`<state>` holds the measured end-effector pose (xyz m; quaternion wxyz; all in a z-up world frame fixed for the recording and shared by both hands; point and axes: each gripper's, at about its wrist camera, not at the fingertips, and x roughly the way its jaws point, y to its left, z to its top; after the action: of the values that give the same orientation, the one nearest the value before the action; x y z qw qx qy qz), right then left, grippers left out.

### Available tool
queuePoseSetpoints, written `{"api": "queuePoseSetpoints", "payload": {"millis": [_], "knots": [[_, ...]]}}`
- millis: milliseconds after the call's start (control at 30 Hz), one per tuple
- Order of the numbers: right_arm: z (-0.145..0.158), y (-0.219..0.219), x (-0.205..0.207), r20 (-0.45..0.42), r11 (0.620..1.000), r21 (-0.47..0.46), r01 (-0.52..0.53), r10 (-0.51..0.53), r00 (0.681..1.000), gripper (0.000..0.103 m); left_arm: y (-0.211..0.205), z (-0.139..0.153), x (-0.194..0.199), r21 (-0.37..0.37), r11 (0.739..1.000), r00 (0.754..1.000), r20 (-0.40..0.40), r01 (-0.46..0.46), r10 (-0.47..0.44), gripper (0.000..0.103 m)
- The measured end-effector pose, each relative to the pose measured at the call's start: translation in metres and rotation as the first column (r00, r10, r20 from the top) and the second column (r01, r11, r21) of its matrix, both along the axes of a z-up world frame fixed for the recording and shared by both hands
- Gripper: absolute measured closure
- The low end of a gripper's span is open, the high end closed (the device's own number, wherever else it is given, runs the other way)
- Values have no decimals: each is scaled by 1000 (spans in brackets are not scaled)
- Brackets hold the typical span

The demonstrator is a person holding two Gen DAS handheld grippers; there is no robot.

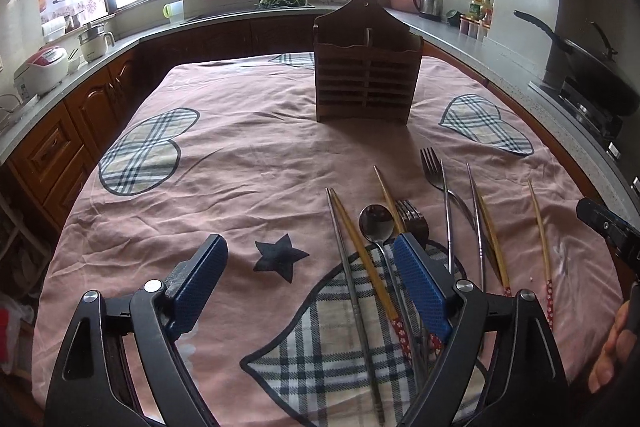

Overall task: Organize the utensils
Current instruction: 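Close the left tool on a wooden chopstick while the right tool grasps another chopstick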

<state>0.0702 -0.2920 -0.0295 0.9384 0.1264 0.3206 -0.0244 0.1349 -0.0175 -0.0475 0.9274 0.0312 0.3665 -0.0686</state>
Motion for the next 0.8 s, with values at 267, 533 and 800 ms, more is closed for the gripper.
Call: {"api": "queuePoseSetpoints", "payload": {"millis": [267, 533, 800], "knots": [[-27, -19, 49, -138, 999, 44, 10, -4, 990, 53, -32, -24, 68, -33, 997, 984, -166, 67, -72, 36], [-39, -31, 87, -237, 998, 50, 25, -12, 971, 65, -68, -39, 113, -8, 991, 957, -259, 135, -133, 51], [-60, -36, 115, -330, 999, 42, 17, -2, 944, 83, -83, -57, 138, 27, 987, 935, -324, 161, -144, 61]]}}
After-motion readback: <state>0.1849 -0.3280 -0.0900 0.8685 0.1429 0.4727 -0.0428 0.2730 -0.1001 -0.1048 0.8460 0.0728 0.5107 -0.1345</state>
